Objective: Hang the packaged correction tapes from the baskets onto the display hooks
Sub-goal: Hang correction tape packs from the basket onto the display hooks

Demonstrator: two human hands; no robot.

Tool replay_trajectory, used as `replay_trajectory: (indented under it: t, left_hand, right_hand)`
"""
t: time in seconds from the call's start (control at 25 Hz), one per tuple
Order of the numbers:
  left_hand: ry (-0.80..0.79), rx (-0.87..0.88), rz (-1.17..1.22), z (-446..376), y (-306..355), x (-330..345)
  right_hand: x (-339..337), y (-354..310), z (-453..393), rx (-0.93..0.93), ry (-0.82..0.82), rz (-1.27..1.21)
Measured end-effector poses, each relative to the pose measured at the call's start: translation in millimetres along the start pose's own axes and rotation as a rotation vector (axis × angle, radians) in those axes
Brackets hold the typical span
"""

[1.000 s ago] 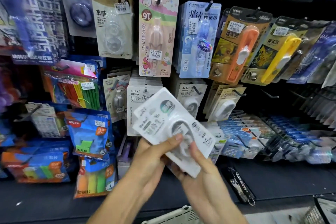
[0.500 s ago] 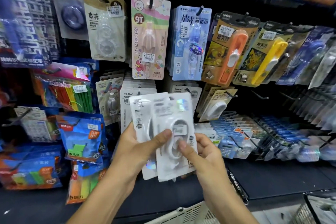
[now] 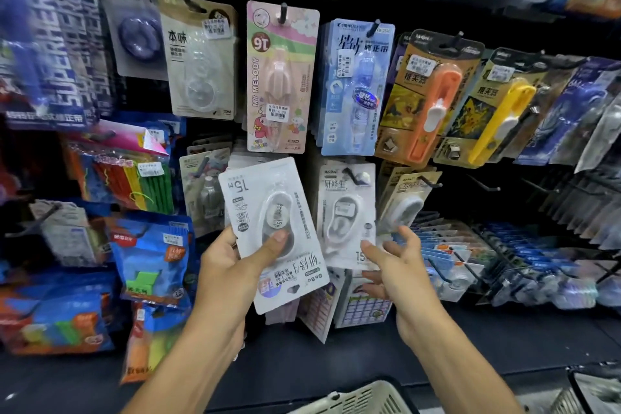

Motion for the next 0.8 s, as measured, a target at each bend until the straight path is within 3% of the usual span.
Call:
replay_trajectory:
  t: [0.08, 0.24, 0.32, 0.52, 0.72, 0.8]
  left_hand:
    - [-0.033, -0.004, -0.022, -4, -3, 2]
    - [-0.267, -0.043, -0.221, -9, -11, 25]
    - [-0.300, -0.033, -0.337, -9, -15, 34]
    - [-0.073, 0.230, -1.428, -25, -12, 23]
    - [-0.134, 0.188, -1.713, -34, -24, 12]
    - [-0.097, 0.247, -1.625, -29, -19, 14]
  right_hand:
    - [8, 5, 7, -0.060, -0.069, 0.076]
    - [37, 1, 20, -0.303, -0.335, -0.096]
    - [35, -9, 15, -0.368, -0.285, -0.197]
    - [1, -6, 11, -0.367, -0.021, -0.171]
    - [-10, 2, 7, -0.396, 0.056, -0.071]
    - [-6, -2, 7, -0.410, -0.022, 0.004]
Point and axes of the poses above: each hand's wrist, its own z-axis away from the middle knuckle, its own x-axis out of the palm, y = z × x, the point moved 4 cm from there along -z, towards the middle knuckle, and after that the axes turned 9 degrees about -y, right-handed, at the moved point
